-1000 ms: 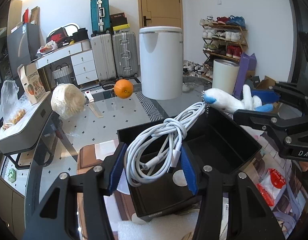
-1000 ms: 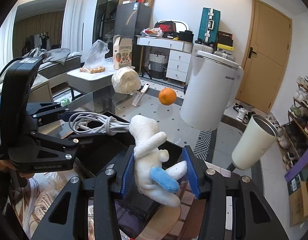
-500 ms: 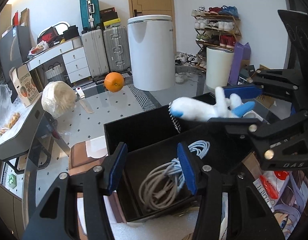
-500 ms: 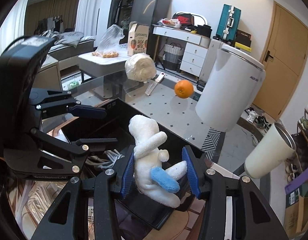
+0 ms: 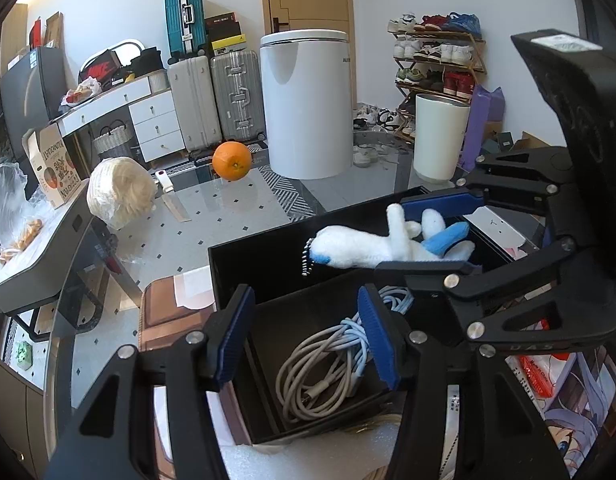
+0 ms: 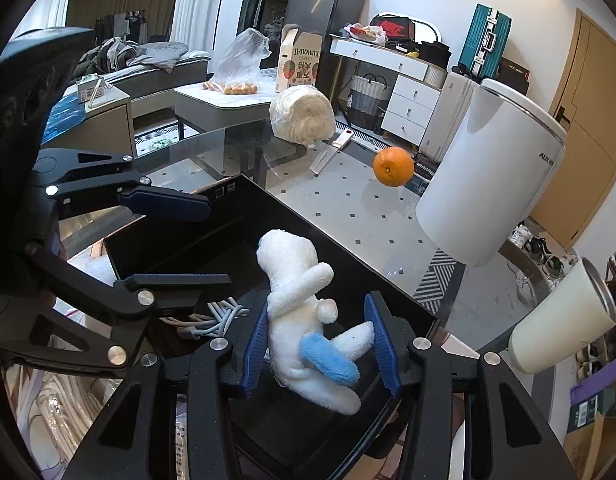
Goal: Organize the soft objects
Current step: 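Lower the plush toy into the black box and open the right gripper, then move the right gripper back over the red-and-white balloon glue bag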
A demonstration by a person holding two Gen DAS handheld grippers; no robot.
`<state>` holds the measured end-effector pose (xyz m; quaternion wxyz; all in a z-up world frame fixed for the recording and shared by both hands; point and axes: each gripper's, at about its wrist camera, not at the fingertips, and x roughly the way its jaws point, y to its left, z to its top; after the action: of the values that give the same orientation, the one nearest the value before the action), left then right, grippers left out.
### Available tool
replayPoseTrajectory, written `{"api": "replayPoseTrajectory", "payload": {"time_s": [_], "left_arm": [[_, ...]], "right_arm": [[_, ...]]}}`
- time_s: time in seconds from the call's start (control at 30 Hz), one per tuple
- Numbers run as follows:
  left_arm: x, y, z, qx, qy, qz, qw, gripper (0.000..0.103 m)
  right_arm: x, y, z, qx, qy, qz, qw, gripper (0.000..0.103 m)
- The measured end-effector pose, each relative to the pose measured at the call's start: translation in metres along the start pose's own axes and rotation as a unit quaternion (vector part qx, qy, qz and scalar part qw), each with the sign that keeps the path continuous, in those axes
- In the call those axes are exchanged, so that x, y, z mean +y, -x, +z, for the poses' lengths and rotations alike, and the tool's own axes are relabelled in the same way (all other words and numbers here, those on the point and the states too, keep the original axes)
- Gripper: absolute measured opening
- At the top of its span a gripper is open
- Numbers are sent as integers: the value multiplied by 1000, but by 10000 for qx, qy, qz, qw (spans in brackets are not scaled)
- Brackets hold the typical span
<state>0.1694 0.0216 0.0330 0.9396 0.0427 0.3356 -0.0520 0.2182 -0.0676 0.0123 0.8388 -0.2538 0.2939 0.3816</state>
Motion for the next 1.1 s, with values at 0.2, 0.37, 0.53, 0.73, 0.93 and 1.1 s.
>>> {"api": "replayPoseTrajectory", "payload": {"time_s": [0.2,0.37,0.53,0.73,0.93,1.1], "left_arm": [[1,5,0,-60,71,-109,9999,64],[4,18,0,-245,226,-221,9992,80],[5,34,-3,-387,330,-105,9986,92],[10,62,-17,-755,653,61,9950,103],[4,77,-27,-787,603,140,9950,103],[-3,87,-34,-743,600,151,9953,103]], "right_arm": [[-2,7,-2,-103,-129,-138,9998,66],[-7,34,-13,-264,-439,-403,9979,92],[-7,65,-27,-526,-839,-387,9943,102],[2,92,-47,-570,-1310,-309,9893,102],[7,105,-66,-515,-1705,-342,9834,102],[9,114,-81,-447,-1895,-373,9802,102]]}}
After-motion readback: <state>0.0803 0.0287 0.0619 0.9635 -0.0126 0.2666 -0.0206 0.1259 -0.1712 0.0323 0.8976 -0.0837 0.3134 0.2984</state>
